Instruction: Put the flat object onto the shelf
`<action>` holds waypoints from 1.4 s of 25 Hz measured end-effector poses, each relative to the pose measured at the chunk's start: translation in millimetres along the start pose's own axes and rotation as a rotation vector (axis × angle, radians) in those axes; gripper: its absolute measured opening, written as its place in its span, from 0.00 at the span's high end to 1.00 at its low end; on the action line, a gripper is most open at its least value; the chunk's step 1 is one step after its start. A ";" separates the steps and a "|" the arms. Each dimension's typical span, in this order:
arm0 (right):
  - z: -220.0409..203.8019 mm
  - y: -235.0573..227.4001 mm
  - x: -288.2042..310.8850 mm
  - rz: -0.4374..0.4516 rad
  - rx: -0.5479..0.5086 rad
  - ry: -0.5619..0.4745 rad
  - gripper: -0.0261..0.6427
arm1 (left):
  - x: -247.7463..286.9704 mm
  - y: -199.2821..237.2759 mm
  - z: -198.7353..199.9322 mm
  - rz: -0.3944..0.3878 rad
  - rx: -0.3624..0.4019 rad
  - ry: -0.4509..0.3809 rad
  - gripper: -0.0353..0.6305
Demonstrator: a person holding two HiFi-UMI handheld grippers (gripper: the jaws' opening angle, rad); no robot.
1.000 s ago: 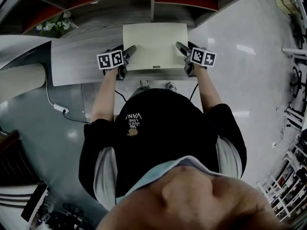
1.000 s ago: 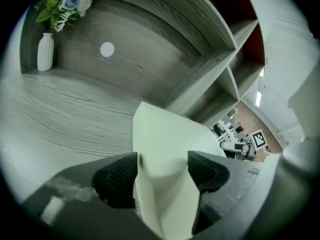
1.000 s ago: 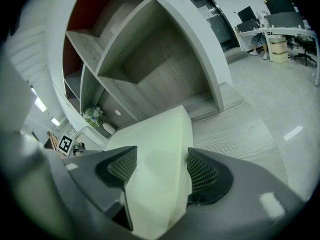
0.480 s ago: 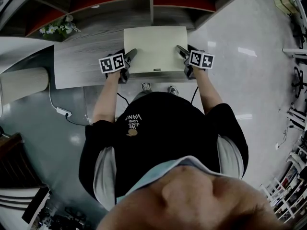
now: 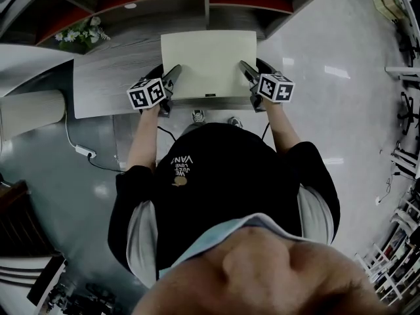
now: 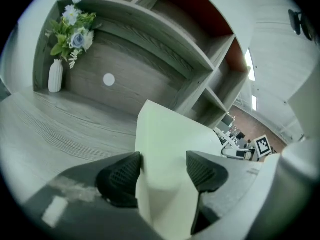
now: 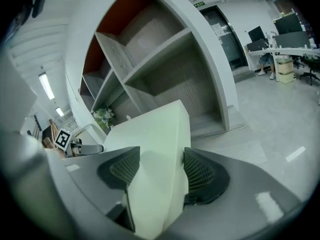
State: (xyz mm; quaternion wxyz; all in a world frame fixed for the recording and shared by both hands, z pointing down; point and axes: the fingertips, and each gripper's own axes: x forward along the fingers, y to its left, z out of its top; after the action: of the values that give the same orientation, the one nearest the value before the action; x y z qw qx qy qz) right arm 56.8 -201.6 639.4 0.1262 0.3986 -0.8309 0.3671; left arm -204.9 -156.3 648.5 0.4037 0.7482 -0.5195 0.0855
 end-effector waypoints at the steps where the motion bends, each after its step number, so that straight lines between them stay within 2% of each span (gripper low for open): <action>1: 4.6 4.8 -3.5 0.006 -0.007 -0.016 0.56 | -5.9 -2.4 5.2 0.004 0.007 -0.021 0.51; 9: 42.4 42.1 -31.3 0.051 -0.074 -0.137 0.57 | -44.7 -23.2 40.3 0.013 0.070 -0.163 0.51; 19: 97.8 79.8 -74.0 0.114 -0.182 -0.292 0.59 | -87.3 -61.2 80.0 -0.030 0.108 -0.335 0.51; 26: 133.6 108.0 -99.4 0.168 -0.220 -0.408 0.61 | -119.9 -84.3 112.1 -0.038 0.185 -0.450 0.51; 35: 173.3 145.8 -124.2 0.214 -0.273 -0.529 0.61 | -151.8 -100.0 147.7 -0.069 0.251 -0.543 0.51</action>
State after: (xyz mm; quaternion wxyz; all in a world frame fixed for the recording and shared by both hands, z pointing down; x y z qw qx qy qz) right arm 41.9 -193.8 381.6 -0.0811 0.3699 -0.9138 0.1470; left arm -230.9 -137.7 416.6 0.1569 0.8050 -0.5681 -0.0680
